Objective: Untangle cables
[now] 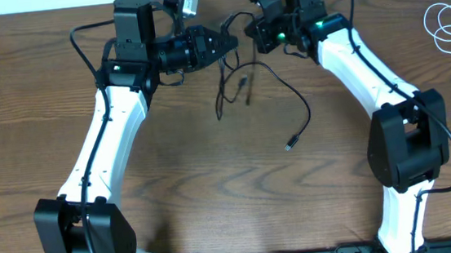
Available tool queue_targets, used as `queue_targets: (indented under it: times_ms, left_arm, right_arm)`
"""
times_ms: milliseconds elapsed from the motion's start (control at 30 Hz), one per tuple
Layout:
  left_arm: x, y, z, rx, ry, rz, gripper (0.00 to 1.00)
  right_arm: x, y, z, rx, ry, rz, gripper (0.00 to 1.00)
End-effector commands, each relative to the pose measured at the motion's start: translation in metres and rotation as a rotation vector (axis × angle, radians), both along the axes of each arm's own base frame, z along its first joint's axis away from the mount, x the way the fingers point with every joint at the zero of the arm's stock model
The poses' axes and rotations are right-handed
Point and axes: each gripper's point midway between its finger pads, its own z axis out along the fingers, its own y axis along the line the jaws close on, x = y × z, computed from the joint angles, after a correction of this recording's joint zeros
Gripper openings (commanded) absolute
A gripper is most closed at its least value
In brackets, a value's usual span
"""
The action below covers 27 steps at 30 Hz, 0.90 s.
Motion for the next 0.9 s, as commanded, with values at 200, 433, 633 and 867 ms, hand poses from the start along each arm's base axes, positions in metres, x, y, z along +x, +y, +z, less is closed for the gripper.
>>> queue_targets:
  times_ms: [200,433,633,867]
  left_arm:
    - [0.032,0.072,-0.067,0.423,0.116,0.429,0.38]
    - [0.015,0.096,-0.093,0.593,0.181,0.456,0.38]
    - [0.007,0.085,-0.093,0.552,0.205,0.398,0.39]
    - [-0.001,0.026,-0.061,0.350,0.089,0.173,0.50]
  right_arm:
    - [-0.019,-0.087,0.015,-0.029,0.185,-0.215,0.01]
    - [-0.049,-0.119,-0.008,-0.182,0.337,-0.334,0.01]
    - [-0.058,-0.106,0.001,-0.175,0.319,-0.248,0.01]
    - [-0.059,-0.101,0.027,-0.159,0.252,-0.243,0.01]
